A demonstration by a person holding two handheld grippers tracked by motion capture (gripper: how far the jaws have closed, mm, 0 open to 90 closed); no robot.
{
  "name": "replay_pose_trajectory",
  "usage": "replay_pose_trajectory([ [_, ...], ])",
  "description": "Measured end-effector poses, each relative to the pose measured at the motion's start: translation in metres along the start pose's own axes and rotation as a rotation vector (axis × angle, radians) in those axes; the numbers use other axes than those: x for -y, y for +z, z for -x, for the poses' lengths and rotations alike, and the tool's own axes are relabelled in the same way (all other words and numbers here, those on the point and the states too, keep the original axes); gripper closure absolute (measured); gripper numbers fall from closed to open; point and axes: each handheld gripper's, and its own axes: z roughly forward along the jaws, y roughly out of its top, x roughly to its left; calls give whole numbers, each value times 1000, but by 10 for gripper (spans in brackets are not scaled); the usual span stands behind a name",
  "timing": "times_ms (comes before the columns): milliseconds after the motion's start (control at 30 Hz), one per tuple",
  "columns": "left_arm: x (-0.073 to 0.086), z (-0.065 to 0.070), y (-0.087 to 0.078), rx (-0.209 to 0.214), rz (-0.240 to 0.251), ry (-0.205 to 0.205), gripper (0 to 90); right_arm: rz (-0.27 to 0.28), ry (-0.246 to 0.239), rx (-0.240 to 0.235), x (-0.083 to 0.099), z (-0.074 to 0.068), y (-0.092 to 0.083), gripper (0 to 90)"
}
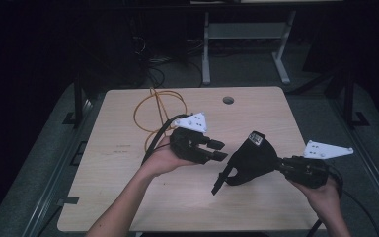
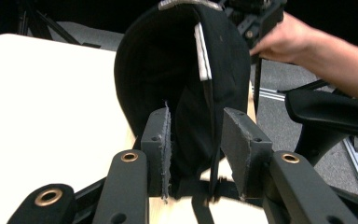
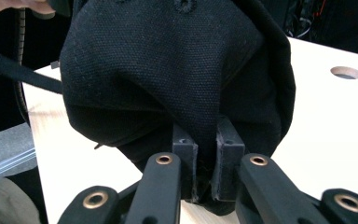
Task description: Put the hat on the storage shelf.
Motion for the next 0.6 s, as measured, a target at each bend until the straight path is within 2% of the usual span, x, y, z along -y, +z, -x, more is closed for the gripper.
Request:
replay_pose_trajectory([
  [233, 17, -1, -11, -29, -10, -8, 607, -15, 25, -10, -10, 5, -4, 817],
  [300, 23, 0, -14, -36, -16, 2, 603, -19, 25, -8, -13, 7, -6, 816],
  [367, 30, 2, -16, -52, -15, -2, 600, -22, 31, -8, -19, 9, -9, 816],
  [400, 39, 3, -18, -64, -30, 3, 588, -28, 34, -11, -23, 11, -10, 816],
  [433, 39, 3, -18, -64, -30, 3, 583, -28, 34, -11, -23, 11, -10, 816],
  [467, 46, 3, -19, -74, -42, 0, 578, -34, 39, -13, -28, 13, -10, 816],
  [500, 46, 3, -19, -74, -42, 0, 574, -34, 39, -13, -28, 13, -10, 816],
  [533, 55, 3, -21, -78, -38, -12, 570, -38, 37, -10, -32, 15, -10, 815],
  [600, 62, 3, -23, -87, -37, -14, 563, -44, 36, -7, -36, 15, -9, 815],
])
